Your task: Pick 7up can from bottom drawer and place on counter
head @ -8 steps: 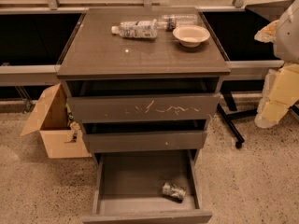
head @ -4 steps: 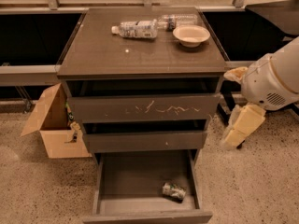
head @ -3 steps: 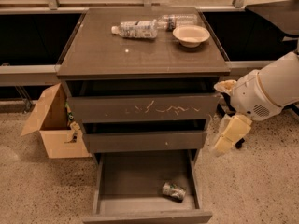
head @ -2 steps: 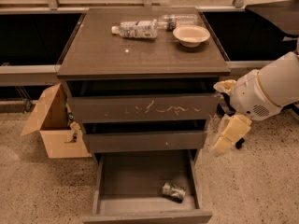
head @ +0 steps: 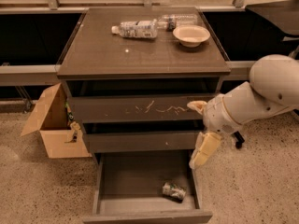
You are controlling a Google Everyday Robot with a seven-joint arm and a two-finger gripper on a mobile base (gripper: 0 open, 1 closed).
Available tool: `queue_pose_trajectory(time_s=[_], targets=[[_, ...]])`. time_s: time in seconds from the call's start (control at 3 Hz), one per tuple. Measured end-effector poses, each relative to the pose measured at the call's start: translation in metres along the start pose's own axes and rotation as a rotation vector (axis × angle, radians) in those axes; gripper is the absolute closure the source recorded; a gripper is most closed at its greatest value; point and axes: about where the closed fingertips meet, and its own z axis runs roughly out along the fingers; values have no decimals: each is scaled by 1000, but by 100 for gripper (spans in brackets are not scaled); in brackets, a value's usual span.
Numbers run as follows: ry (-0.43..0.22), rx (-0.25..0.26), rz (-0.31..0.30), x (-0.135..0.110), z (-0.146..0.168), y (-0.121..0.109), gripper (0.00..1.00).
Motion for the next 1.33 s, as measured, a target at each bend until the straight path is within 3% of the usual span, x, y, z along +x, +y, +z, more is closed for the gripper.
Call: queue_pose_trajectory(time_s=[0.33,1.0,1.33], targets=[[-40,-56,-13,15,41,1,0],[-118,-154,26,51,115,7,0],[-118,-154,26,51,115,7,0]])
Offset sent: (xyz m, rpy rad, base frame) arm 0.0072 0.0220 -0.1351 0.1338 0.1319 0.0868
